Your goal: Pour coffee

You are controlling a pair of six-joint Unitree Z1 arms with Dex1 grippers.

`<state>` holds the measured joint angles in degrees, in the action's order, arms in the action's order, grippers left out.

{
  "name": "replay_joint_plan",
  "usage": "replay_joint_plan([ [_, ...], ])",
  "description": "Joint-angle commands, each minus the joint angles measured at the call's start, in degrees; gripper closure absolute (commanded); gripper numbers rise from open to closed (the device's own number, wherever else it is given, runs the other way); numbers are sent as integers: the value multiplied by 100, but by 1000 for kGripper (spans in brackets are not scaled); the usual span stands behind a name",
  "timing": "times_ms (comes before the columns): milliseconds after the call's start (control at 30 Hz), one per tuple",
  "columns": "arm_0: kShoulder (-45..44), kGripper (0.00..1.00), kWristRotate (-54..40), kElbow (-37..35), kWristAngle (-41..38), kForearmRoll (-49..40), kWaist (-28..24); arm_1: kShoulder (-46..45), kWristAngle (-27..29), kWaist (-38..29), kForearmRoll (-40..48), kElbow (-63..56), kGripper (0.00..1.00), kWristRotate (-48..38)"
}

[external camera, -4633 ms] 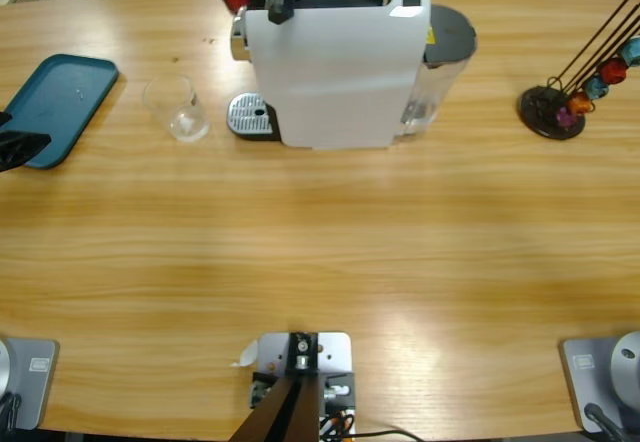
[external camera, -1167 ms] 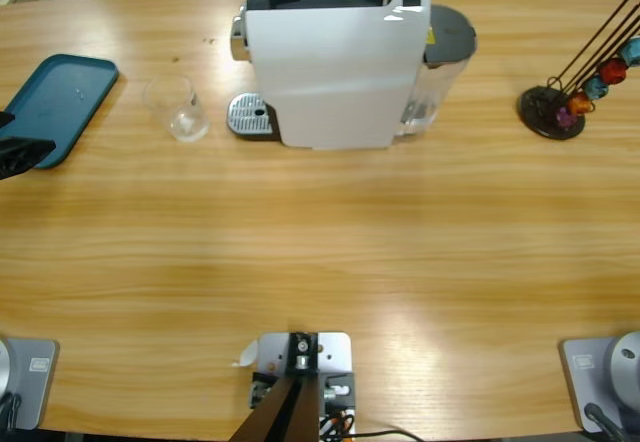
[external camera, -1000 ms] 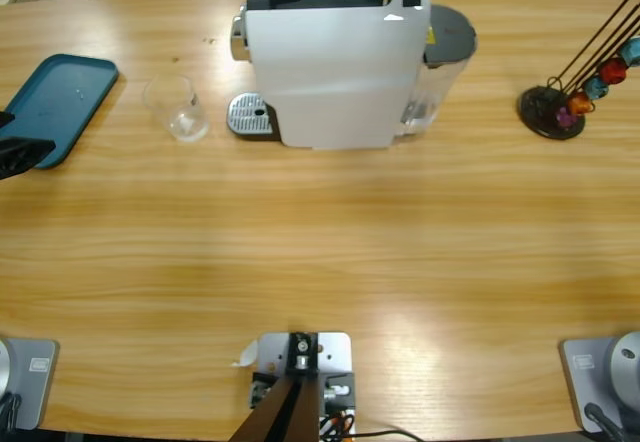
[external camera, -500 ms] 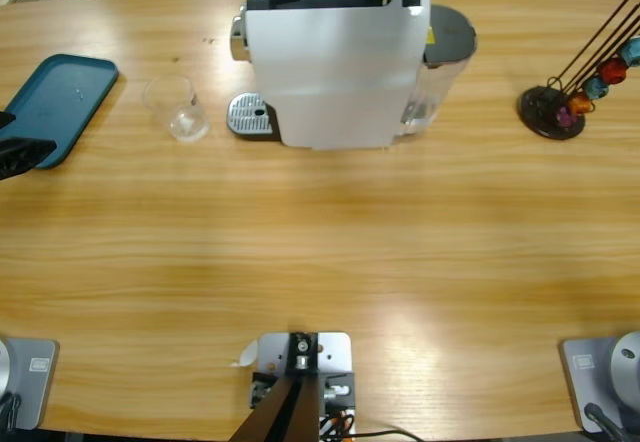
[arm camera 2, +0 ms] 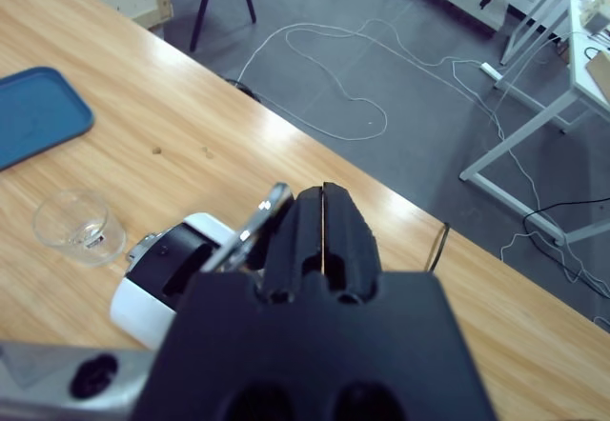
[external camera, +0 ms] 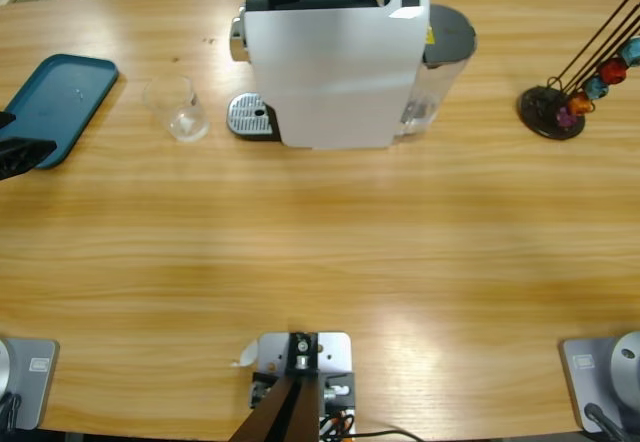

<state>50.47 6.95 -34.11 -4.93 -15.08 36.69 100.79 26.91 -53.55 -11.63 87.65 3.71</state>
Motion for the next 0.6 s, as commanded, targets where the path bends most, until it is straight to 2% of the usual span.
replay_joint_plan([
  [33, 113, 59, -62, 168, -96, 49, 42, 854, -92, -435, -85, -180, 1000, -289],
  [600, 23, 41, -58, 184, -77, 58, 40, 1649, -213, -665, 381, -321, 1000, -756],
])
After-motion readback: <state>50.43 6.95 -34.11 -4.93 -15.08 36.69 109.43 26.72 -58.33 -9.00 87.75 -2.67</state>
